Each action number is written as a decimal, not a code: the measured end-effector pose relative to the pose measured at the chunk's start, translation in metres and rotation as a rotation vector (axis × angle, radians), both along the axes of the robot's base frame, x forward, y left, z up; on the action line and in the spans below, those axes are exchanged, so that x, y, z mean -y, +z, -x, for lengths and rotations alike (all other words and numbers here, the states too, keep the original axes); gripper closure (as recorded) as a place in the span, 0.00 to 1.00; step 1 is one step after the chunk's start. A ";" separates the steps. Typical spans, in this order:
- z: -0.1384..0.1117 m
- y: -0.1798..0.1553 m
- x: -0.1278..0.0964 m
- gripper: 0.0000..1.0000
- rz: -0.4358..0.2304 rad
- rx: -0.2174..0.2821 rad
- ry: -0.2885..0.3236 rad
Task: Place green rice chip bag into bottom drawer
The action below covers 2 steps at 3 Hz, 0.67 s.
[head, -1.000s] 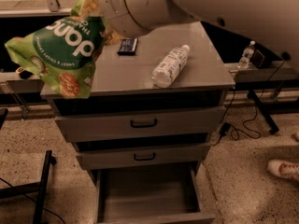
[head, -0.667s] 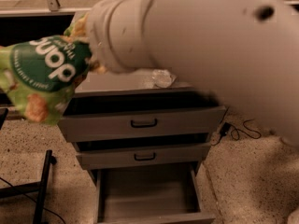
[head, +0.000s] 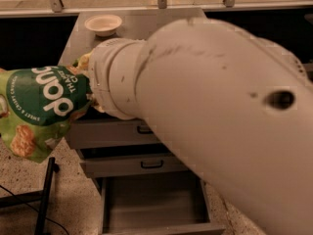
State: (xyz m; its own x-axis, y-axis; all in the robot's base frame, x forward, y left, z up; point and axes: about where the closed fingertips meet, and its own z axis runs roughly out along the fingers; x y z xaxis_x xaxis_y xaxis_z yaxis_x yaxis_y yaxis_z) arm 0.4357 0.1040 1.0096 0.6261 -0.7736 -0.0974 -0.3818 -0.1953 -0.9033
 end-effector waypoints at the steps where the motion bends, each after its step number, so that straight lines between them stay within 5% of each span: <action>1: 0.004 -0.011 -0.047 1.00 -0.068 -0.003 0.060; 2: 0.015 -0.121 -0.107 1.00 -0.197 -0.178 0.126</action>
Offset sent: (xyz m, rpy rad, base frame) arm 0.0656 0.2001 -0.2186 0.3774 0.2778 0.0481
